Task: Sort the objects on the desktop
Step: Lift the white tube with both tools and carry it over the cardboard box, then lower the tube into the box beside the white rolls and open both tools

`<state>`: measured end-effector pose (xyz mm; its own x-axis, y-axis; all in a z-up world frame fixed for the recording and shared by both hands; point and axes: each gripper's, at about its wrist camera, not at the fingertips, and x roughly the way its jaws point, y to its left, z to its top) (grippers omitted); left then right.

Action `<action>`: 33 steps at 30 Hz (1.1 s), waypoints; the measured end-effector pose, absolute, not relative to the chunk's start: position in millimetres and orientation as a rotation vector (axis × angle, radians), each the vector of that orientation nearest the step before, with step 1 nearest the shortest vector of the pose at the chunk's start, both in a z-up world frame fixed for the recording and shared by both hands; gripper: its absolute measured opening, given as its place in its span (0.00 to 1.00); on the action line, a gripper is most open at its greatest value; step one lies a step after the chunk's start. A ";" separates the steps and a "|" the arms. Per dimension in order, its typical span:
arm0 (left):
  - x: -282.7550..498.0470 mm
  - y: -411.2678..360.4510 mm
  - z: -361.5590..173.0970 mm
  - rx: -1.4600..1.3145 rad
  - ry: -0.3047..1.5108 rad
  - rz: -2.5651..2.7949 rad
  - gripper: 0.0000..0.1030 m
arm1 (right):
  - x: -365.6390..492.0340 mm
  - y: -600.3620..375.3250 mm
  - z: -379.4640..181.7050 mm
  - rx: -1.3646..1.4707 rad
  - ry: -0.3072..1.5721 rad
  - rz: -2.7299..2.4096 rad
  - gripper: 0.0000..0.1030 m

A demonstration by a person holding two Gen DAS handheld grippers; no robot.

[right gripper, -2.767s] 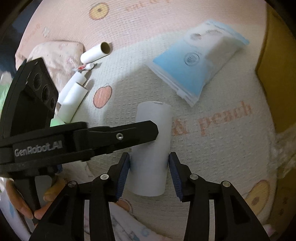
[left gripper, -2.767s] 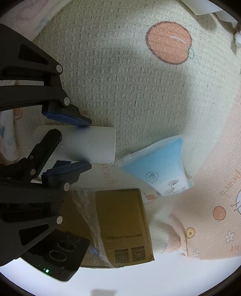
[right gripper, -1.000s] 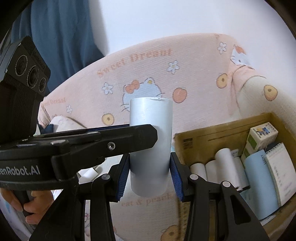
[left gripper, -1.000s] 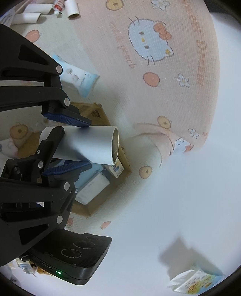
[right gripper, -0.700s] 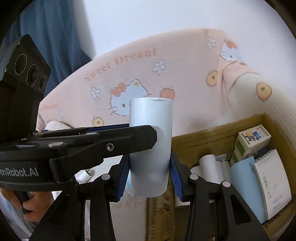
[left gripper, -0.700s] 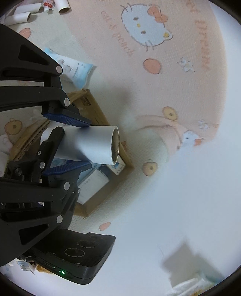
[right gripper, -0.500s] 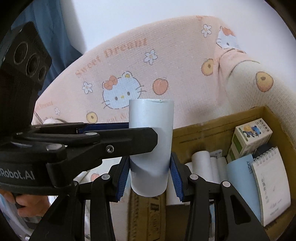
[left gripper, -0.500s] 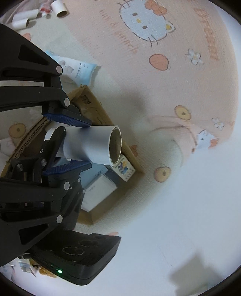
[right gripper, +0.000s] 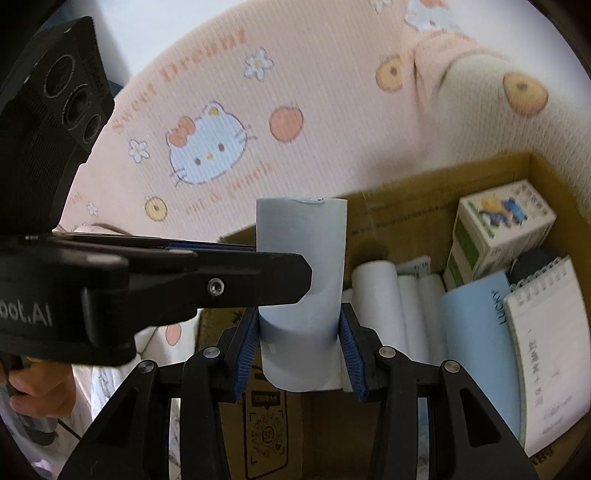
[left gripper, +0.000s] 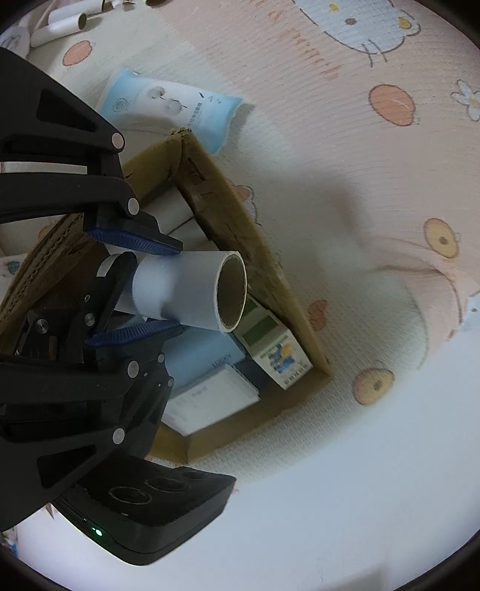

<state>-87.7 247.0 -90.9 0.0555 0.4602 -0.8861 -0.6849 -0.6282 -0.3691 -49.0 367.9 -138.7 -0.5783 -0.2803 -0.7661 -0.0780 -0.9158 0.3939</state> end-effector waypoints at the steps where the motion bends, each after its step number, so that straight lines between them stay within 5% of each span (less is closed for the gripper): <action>1: -87.4 248.2 -93.6 -1.488 0.260 1.709 0.39 | -50.5 369.2 -142.1 1.400 -0.609 -2.604 0.39; 13: -98.0 252.3 -100.6 -1.515 0.299 1.674 0.38 | -79.5 379.0 -169.6 1.587 -0.770 -2.439 0.39; 14: -98.0 252.6 -99.2 -1.504 0.299 1.672 0.32 | -80.1 379.8 -171.9 1.600 -0.782 -2.427 0.39; 16: -96.8 254.9 -100.0 -1.494 0.321 1.653 0.06 | -81.9 378.9 -177.5 1.626 -0.793 -2.406 0.39; 17: -96.6 255.7 -101.5 -1.499 0.333 1.643 0.02 | -82.9 377.4 -180.3 1.645 -0.791 -2.398 0.39; 33: -97.8 250.5 -111.8 -1.506 0.418 1.621 0.00 | -96.0 358.2 -197.7 1.869 -0.693 -2.308 0.39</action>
<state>-97.8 250.5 -111.8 0.0999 0.3570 -0.9287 -0.7615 -0.5734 -0.3023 -96.0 358.2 -197.7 -0.2458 -0.3475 -0.9049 -0.2085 -0.8927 0.3995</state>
